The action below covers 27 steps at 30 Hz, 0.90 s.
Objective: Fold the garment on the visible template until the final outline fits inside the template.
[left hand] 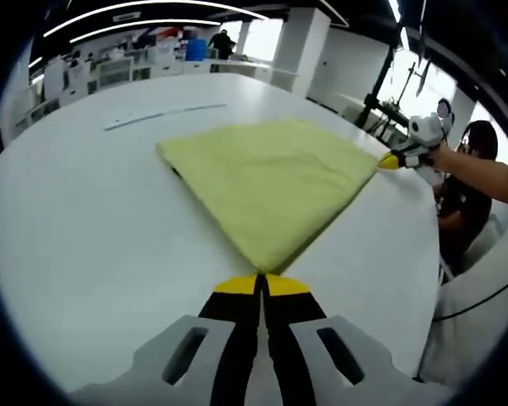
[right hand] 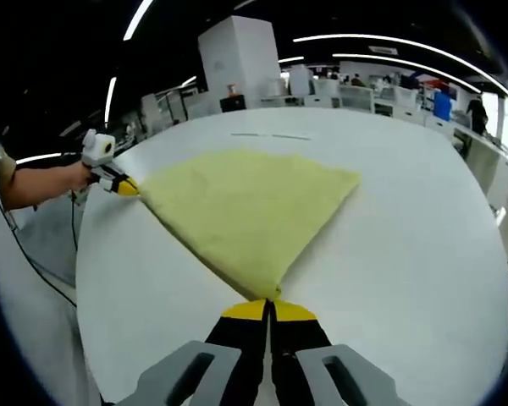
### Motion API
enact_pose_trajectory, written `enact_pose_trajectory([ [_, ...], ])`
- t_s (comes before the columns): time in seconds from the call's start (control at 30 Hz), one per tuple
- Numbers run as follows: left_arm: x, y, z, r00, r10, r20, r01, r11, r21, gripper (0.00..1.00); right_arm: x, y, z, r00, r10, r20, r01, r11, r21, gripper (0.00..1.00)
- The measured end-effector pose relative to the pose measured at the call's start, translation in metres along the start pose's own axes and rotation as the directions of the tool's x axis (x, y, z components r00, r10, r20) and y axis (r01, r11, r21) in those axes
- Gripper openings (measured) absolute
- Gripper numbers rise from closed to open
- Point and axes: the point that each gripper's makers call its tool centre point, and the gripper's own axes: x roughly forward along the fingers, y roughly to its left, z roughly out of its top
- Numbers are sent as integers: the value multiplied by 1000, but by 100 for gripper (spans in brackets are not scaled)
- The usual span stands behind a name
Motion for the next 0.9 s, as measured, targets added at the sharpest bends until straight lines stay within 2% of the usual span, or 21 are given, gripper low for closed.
enact_pose_trajectory([
  [0.27,0,-12,-4,1000,-12,-3,12,1000,6,0,-11,1,-12,1000,-3,-3,3,1000,13,0],
  [0.5,0,-19,-11,1000,-8,0,8,1000,-5,0,-15,0,-14,1000,-10,-6,11,1000,12,0],
  [0.7,-1,-16,-8,1000,7,10,-7,1000,-19,0,-16,2,-14,1000,-8,3,8,1000,9,0],
  [0.9,-6,-12,-2,999,23,45,-21,999,-46,0,-18,5,-13,1000,-1,11,1,1000,1,0],
])
